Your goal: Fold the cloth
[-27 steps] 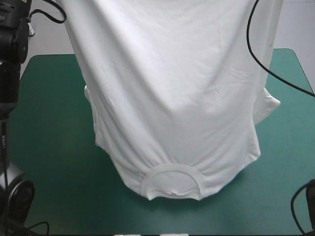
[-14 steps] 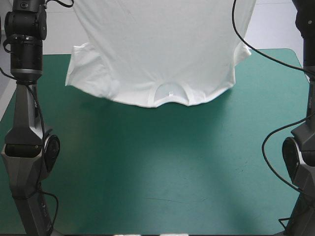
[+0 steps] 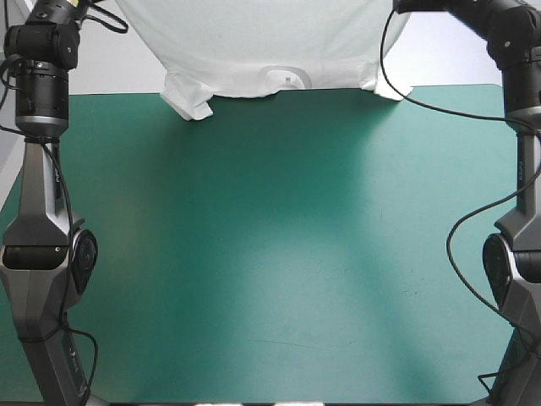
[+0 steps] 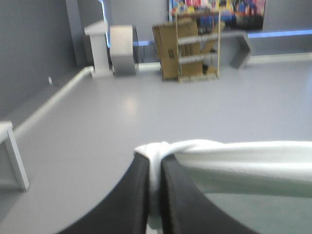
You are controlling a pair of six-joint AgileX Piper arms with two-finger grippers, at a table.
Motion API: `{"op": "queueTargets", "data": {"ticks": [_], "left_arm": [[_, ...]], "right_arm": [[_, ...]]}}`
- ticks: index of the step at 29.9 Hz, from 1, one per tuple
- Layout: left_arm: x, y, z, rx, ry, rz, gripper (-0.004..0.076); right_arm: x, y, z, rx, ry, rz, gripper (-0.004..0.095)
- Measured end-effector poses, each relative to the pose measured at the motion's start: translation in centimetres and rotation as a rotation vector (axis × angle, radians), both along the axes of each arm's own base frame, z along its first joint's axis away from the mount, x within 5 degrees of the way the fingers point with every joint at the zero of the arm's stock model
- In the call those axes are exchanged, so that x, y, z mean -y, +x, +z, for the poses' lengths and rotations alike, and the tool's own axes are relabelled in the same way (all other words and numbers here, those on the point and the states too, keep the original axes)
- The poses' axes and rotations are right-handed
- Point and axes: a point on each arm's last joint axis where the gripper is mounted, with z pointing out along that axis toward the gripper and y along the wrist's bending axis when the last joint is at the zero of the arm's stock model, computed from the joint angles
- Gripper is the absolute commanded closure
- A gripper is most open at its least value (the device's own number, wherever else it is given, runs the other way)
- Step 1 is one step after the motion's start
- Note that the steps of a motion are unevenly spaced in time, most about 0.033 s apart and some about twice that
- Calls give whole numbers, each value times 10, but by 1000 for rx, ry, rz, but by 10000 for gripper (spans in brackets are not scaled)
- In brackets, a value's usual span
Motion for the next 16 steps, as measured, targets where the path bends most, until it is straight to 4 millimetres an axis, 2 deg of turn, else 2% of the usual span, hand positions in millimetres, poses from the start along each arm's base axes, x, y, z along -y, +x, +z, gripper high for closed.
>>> {"op": "queueTargets", "data": {"ticks": [3,5,8,11,12,14,16], "left_arm": [[10,14,-36,-168,3,-26,705],[20,19,-63,-279,27,-43,705],[36,9,-90,-388,89,-67,705],[40,-21,-99,-448,110,-86,705],[38,-35,-97,-454,111,-87,705],[31,-62,-105,-505,119,-79,705],[23,-85,-124,-575,133,-68,704]], "right_arm": [[0,9,-27,-113,-23,-2,915],[1,7,-35,-156,-32,-1,915],[2,-11,-31,-178,-48,3,915],[3,-45,-16,-170,-63,6,916],[3,-56,-14,-179,-63,8,916],[3,-72,-23,-223,-67,11,915],[3,-81,-48,-310,-60,17,915]]}}
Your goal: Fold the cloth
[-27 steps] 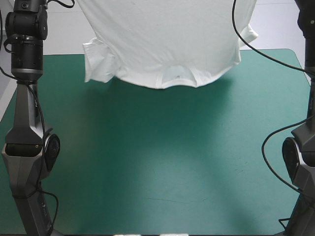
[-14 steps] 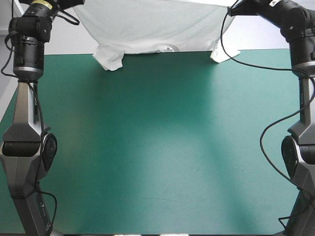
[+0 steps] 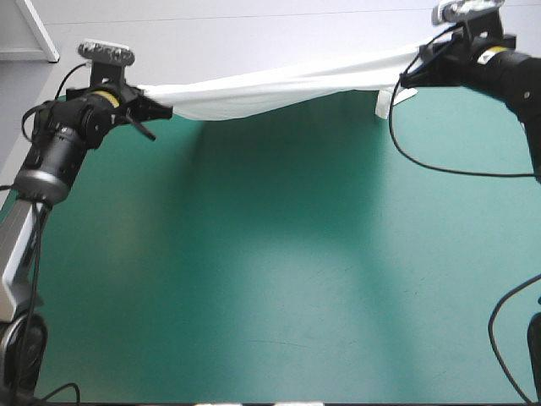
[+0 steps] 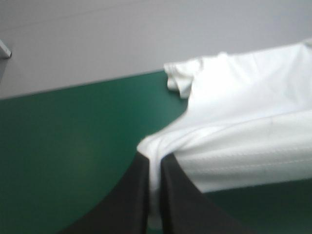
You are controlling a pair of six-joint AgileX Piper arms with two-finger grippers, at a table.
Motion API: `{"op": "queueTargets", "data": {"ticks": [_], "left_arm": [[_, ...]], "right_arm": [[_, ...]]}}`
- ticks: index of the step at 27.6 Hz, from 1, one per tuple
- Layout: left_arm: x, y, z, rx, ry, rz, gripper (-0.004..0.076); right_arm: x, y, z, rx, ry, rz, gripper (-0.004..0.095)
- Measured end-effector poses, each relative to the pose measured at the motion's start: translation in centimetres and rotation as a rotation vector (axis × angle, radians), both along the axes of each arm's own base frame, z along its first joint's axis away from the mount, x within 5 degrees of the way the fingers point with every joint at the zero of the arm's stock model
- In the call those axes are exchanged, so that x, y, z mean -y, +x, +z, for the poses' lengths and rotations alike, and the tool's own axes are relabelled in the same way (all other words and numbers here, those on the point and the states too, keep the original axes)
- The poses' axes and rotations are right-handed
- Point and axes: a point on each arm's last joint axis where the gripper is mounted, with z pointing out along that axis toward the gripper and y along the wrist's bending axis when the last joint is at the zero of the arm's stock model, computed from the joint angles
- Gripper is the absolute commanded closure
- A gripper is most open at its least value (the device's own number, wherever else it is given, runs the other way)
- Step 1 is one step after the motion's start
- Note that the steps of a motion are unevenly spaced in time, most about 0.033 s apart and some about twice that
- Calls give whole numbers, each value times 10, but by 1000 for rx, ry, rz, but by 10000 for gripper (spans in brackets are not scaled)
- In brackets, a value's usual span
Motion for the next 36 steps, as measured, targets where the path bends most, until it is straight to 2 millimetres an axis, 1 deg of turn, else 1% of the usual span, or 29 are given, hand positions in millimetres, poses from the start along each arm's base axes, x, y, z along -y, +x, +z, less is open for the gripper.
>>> {"op": "queueTargets", "data": {"ticks": [4,5,7,9,10,14,15,18,22,27,30,31,32,33,34,35,36], "left_arm": [[-19,-40,-38,-119,19,40,704],[-23,-48,-43,-135,23,49,704],[-31,-64,-55,-173,35,61,704],[-37,-77,-63,-205,47,66,704],[-38,-82,-65,-226,54,66,704],[-39,-97,-74,-326,78,52,705],[-39,-101,-79,-376,77,47,705],[-39,-112,-94,-509,80,34,705],[-38,-129,-115,-670,65,30,705],[-37,-157,-132,-779,40,33,705],[-37,-176,-140,-832,17,33,705],[-35,-189,-148,-875,1,24,705],[-34,-194,-150,-891,-5,18,705],[-33,-208,-156,-926,-17,4,705],[-33,-215,-159,-936,-19,0,705],[-33,-225,-163,-939,-21,-3,705],[-32,-230,-165,-940,-22,-6,705]], "right_arm": [[1,-16,-68,-199,0,-11,916],[1,-22,-85,-249,2,-16,916],[2,-37,-109,-320,7,-19,916],[2,-55,-129,-381,22,-25,916],[2,-61,-136,-399,29,-29,915],[3,-89,-165,-487,44,-60,915],[4,-97,-173,-517,47,-80,916],[7,-116,-189,-588,37,-119,916],[11,-142,-204,-664,24,-152,915],[11,-171,-219,-745,20,-160,916],[12,-185,-223,-770,13,-157,916],[12,-193,-224,-786,7,-154,916],[12,-197,-224,-790,2,-152,916],[13,-204,-223,-798,-13,-147,915],[13,-208,-222,-795,-18,-145,916],[13,-213,-219,-790,-20,-141,919],[13,-214,-218,-794,-21,-139,925]]}}
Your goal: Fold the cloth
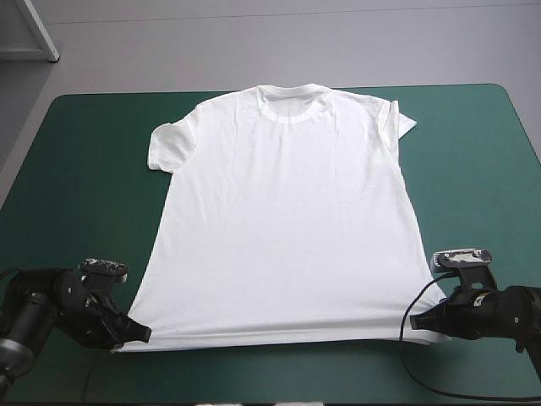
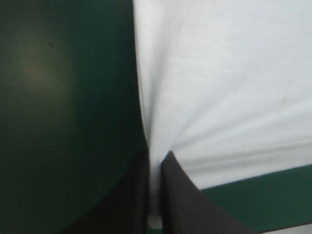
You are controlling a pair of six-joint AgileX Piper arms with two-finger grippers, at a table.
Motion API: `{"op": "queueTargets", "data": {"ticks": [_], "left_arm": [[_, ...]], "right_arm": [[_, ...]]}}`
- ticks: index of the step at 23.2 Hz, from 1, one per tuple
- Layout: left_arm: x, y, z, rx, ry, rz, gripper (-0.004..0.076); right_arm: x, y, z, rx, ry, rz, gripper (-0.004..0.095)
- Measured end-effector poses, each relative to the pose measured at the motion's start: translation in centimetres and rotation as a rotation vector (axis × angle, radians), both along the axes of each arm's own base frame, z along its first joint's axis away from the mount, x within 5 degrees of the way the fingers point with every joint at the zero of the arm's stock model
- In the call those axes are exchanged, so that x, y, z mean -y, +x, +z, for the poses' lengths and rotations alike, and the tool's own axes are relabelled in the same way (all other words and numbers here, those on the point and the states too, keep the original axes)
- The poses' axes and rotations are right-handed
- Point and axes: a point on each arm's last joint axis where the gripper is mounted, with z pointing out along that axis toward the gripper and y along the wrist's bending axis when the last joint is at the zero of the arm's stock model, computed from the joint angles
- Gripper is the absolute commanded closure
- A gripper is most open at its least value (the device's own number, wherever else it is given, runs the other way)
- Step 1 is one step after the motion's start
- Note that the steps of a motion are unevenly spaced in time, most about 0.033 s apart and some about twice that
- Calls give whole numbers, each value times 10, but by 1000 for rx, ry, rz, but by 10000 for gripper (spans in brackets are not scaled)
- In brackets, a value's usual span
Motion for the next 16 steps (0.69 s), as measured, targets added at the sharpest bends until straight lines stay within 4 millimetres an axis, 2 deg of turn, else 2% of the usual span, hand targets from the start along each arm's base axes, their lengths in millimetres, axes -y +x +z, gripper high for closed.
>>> {"op": "queueTargets", "data": {"ticks": [4,8,10,11,12,16], "left_arm": [[0,-12,-4,7,-6,-1,705],[1,-10,-3,26,-8,0,688],[1,-10,-3,31,-8,0,584],[1,-10,-3,35,-7,-1,556],[1,-10,-3,35,-7,-4,489],[1,-10,-3,36,-6,-12,362]], "right_arm": [[0,-5,-2,-49,-1,8,922],[0,-5,-2,-50,-2,8,822],[0,-6,-2,-53,-1,9,685],[0,-6,-2,-53,-3,9,651],[0,-6,-2,-54,-4,10,625],[1,-6,-2,-54,-6,4,607]]}}
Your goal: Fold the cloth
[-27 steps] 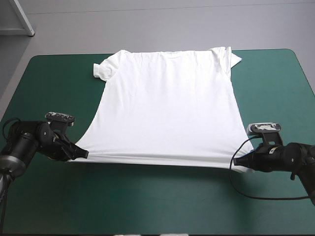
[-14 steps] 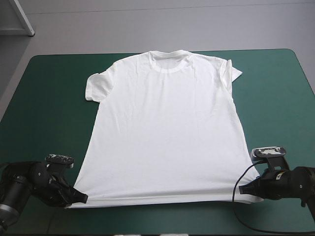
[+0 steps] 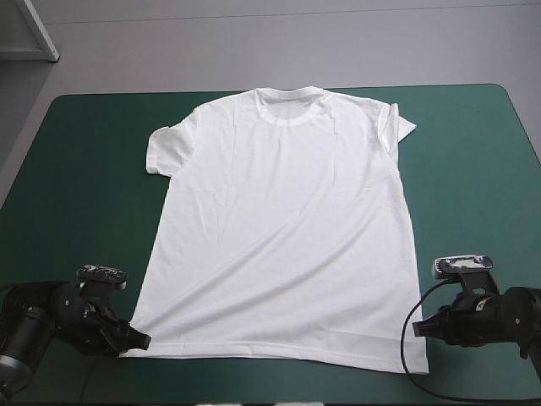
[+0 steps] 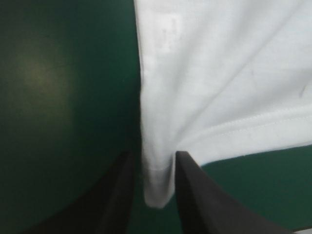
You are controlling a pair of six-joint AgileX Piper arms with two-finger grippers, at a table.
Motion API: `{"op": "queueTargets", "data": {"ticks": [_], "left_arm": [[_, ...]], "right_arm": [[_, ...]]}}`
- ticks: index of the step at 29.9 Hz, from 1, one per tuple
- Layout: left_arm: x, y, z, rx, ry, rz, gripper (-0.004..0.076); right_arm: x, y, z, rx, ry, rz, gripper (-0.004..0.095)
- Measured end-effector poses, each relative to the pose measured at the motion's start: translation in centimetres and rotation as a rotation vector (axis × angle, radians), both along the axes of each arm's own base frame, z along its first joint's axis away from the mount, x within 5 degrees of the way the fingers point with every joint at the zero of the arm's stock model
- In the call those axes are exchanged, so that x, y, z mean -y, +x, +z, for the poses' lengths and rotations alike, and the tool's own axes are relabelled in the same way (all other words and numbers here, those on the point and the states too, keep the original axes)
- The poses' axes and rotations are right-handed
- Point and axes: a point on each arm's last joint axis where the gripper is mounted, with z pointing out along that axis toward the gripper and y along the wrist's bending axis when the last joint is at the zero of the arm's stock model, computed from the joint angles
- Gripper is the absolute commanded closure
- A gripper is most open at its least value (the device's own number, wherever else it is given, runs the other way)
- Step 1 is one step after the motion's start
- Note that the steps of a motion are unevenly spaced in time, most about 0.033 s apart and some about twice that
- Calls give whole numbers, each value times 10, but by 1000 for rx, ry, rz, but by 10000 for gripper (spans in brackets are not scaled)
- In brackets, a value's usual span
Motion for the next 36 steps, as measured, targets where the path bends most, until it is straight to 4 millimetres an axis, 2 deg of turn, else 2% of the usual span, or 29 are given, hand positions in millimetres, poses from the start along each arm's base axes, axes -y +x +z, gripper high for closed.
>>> {"op": "queueTargets", "data": {"ticks": [3,7,10,14,17,20,24,28,31,36], "left_arm": [[0,0,0,-2,0,-2,330],[1,0,2,-2,-7,0,330],[2,12,18,97,-21,9,330],[1,46,62,398,-42,64,330],[1,76,92,514,-52,88,330],[1,111,100,519,-61,97,331],[4,157,92,501,-104,123,331],[7,195,68,446,-149,142,331],[8,214,40,369,-147,150,331],[9,227,7,279,-148,149,331]], "right_arm": [[0,0,0,1,2,0,603],[0,1,1,9,6,-2,596],[0,6,10,65,6,-7,596],[0,20,38,227,8,-22,596],[1,31,65,353,9,-32,596],[1,41,83,425,10,-38,596],[1,55,92,451,9,-41,596],[1,69,88,436,4,-40,596],[1,76,82,410,0,-36,596],[1,85,76,392,-2,-39,596]]}}
